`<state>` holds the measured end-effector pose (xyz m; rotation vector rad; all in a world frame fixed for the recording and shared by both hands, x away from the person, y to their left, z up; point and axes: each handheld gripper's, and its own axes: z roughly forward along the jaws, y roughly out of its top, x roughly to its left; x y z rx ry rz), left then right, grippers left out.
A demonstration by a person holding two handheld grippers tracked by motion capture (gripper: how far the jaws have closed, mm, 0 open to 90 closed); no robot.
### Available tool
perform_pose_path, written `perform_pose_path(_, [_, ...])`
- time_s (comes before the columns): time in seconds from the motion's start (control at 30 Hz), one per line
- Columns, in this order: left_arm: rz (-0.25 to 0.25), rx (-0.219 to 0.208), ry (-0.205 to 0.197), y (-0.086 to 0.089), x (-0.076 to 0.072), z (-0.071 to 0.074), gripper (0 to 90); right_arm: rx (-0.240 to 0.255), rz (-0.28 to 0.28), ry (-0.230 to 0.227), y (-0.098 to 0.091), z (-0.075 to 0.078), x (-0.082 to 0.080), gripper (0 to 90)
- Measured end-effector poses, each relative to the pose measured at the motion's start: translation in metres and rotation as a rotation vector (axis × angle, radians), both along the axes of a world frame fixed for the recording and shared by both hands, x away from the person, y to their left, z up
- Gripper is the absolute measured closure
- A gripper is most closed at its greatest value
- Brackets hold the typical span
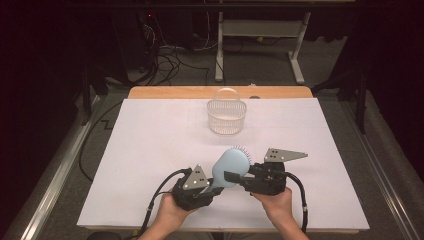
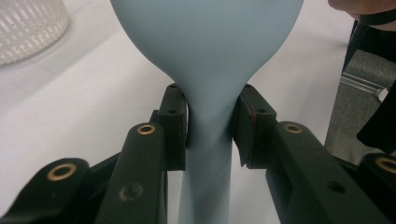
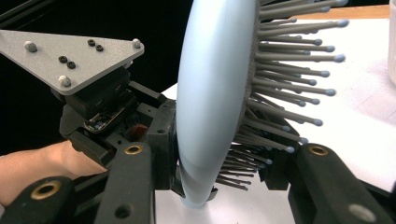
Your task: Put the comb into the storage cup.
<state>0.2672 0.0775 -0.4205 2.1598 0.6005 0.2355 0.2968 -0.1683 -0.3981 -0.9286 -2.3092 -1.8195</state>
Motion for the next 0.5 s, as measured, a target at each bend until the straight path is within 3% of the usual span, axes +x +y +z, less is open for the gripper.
perform_pose_path(0.37, [0.022,-0.018,-0.001,0.0025,0.0012,-0.0001,52.7,-0.007,-0.014,-0.001,-0.0043,0.0027,0.0011,57.8])
perform_pose_path(0.43, [0.020,-0.014,0.001,0.0019,0.0016,-0.0007,44.9,-0.012,-0.013,-0.004,-0.0044,0.0030,0.0013,57.8])
perform_pose_path(0.5, [0.017,-0.004,-0.033,0.0021,0.0002,-0.0015,44.8,-0.015,-0.015,-0.004,-0.0046,0.0030,0.0014,57.8])
